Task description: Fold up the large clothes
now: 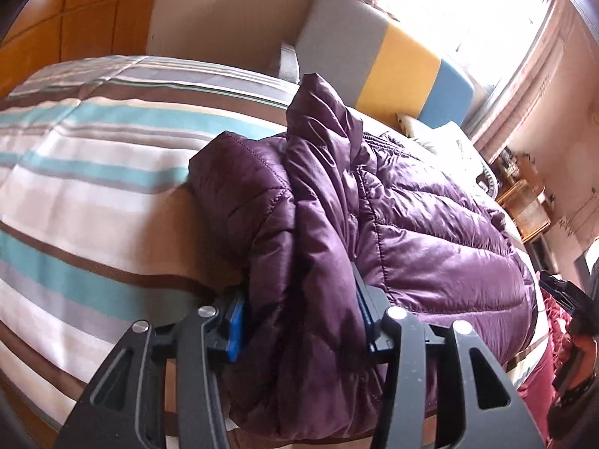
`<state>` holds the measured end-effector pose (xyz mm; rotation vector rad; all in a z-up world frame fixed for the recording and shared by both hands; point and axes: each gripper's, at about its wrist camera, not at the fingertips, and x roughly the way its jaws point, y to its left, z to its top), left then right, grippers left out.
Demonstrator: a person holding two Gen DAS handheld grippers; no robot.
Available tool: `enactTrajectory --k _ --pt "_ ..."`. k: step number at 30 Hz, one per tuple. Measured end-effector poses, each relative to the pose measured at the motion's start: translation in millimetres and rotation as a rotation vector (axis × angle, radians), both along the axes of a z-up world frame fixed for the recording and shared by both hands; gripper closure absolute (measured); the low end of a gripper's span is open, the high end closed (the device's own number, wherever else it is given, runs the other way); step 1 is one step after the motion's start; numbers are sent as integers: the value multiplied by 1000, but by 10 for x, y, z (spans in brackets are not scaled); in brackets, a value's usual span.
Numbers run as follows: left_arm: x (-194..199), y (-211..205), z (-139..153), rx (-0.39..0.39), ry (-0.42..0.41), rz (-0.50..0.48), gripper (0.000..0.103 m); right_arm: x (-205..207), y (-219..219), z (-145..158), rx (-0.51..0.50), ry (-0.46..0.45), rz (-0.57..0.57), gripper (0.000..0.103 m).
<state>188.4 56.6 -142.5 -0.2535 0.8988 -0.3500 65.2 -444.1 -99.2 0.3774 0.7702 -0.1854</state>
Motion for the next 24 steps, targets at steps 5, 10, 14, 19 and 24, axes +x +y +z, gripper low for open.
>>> enactTrajectory --k 5,10,14,19,24 --pt "-50 -18 -43 -15 -3 17 47 27 290 190 33 -56 70 69" --pt "-34 -2 -122 -20 -8 35 33 149 962 200 57 -48 233 82" --pt "-18 44 -125 -56 0 52 35 200 1475 124 40 -32 335 88" --pt "-30 70 -149 -83 4 65 37 316 1798 -81 -26 16 372 92" --pt "-76 114 -219 -150 3 105 36 424 1898 -409 -63 78 381 92"
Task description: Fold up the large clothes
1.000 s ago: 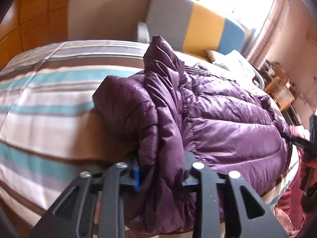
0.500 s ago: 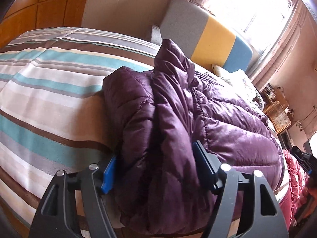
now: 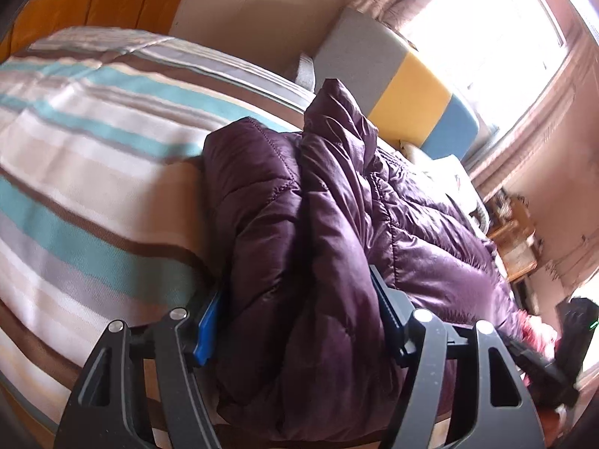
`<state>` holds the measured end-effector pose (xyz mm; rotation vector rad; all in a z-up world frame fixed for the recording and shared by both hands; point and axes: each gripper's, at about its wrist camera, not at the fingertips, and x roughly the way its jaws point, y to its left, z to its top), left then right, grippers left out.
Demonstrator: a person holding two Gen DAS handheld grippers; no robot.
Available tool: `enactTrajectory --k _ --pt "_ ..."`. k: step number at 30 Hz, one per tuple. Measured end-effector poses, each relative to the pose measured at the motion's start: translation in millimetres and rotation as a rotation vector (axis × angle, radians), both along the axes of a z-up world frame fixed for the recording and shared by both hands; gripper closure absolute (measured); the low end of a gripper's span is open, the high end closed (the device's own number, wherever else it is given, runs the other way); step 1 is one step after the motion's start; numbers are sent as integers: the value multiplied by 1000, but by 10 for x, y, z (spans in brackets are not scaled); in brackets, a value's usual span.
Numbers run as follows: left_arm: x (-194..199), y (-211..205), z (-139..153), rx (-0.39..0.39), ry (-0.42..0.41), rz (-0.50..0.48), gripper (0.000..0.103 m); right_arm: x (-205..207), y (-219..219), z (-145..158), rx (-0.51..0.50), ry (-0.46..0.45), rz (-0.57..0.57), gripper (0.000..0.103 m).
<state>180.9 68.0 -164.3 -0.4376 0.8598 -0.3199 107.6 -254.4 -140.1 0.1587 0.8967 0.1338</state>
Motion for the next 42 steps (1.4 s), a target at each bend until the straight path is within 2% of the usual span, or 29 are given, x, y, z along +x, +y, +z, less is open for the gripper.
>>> enactTrajectory --k 2,4,5,9,12,24,34,42 --pt "-14 12 -15 -30 0 22 36 44 19 -114 -14 21 1 93" --pt "-5 15 -17 -49 11 39 47 71 49 -171 -38 31 4 93" --pt "3 21 -21 -69 23 48 49 77 64 -183 -51 32 6 93" --pt "-32 3 33 -130 33 69 74 54 85 -208 -58 32 -7 93" --pt "-79 -55 150 -111 2 65 80 34 99 -212 -64 36 -20 93" --pt "-217 -178 525 -70 -106 63 86 120 160 -184 -67 61 -62 93" --pt "-391 -455 977 -77 -225 -5 87 191 162 -170 -70 77 -75 93" --pt "-510 -611 1123 -62 -270 -36 87 194 189 -193 -72 80 -79 93"
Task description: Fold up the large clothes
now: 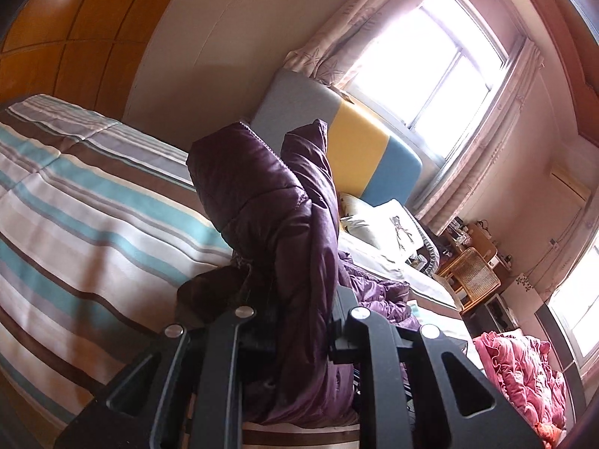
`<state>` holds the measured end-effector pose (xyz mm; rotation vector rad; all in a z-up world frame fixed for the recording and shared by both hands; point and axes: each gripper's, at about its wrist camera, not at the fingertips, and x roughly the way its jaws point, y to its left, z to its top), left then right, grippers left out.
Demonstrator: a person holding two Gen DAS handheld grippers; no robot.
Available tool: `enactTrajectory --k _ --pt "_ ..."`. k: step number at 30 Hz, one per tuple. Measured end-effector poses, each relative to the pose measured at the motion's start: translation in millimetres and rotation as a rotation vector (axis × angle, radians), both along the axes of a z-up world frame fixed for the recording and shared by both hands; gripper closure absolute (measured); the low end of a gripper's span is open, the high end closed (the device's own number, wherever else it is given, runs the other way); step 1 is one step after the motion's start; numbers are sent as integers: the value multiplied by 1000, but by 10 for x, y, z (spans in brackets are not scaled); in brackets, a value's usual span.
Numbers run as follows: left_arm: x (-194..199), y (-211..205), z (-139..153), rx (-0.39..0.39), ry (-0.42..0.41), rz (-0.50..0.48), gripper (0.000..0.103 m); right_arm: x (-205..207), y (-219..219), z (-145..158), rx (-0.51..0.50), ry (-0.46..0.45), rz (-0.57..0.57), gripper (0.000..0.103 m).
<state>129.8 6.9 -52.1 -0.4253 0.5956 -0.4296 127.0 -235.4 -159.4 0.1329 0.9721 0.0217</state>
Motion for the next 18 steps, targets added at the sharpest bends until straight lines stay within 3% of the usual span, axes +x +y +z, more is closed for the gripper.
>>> enactTrajectory --k 4,13,18 --pt "-17 -69 53 8 -7 -2 87 7 4 36 -1 5 -5 93" --pt "-157 -316 255 61 -76 -6 87 -190 -387 325 63 -80 -96 93" --pt "-251 -590 405 103 -132 -31 87 -370 -787 412 -8 -102 -181 93"
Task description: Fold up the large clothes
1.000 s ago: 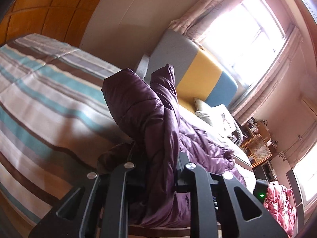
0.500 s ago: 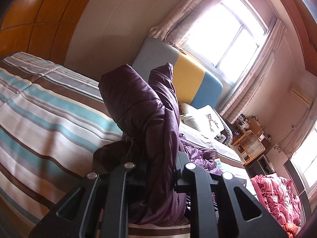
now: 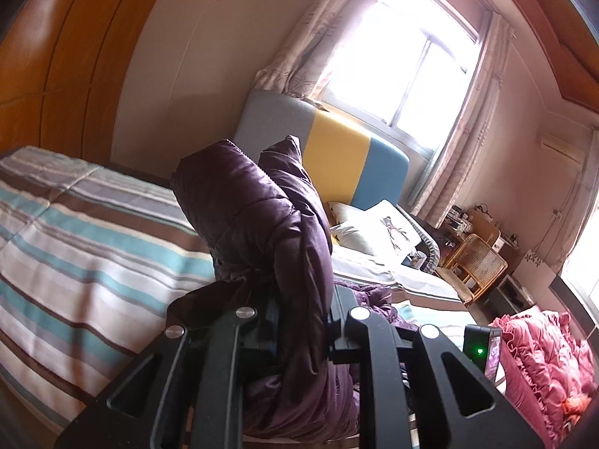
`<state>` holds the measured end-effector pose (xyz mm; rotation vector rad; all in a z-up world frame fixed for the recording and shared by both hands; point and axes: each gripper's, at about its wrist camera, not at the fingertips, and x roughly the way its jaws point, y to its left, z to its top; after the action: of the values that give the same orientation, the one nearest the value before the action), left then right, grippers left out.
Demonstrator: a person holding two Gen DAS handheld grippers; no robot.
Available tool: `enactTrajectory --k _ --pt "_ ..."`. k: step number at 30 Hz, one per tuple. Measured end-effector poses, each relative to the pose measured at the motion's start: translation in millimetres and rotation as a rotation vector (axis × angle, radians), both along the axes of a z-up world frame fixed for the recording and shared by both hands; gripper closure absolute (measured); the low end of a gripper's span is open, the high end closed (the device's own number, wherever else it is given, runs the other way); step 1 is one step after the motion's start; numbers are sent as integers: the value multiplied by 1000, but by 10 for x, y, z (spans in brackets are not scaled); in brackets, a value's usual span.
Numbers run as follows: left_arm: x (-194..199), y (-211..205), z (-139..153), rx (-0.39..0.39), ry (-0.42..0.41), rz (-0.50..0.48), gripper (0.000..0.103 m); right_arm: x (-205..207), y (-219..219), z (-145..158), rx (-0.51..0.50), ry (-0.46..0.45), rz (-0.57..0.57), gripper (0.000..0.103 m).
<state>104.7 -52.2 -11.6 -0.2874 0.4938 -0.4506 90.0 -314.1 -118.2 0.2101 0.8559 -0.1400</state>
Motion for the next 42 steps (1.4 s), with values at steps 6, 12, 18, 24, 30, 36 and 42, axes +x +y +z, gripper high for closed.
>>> enactTrajectory --k 6,12,18,24,30,36,42 --pt "-45 -377 142 22 -42 -63 87 -221 -533 26 -20 4 -130 93" --pt "-85 -825 225 40 -67 -152 87 -312 -761 -11 -47 6 -204 93" --pt "-107 -1260 143 65 -64 -251 87 -385 -885 -55 -29 4 -233 93" --pt "-63 -1673 -107 101 3 -375 86 -435 -1037 -66 -7 -3 -265 93" --pt "-31 -1953 -414 148 67 -464 85 -515 -1221 -83 14 -9 -305 93" --pt "-155 -2157 -793 192 92 -595 70 -596 -1409 43 81 -79 -305 93" --pt "-577 -1746 -642 17 -17 -774 13 -601 -1318 339 74 -165 -235 93"
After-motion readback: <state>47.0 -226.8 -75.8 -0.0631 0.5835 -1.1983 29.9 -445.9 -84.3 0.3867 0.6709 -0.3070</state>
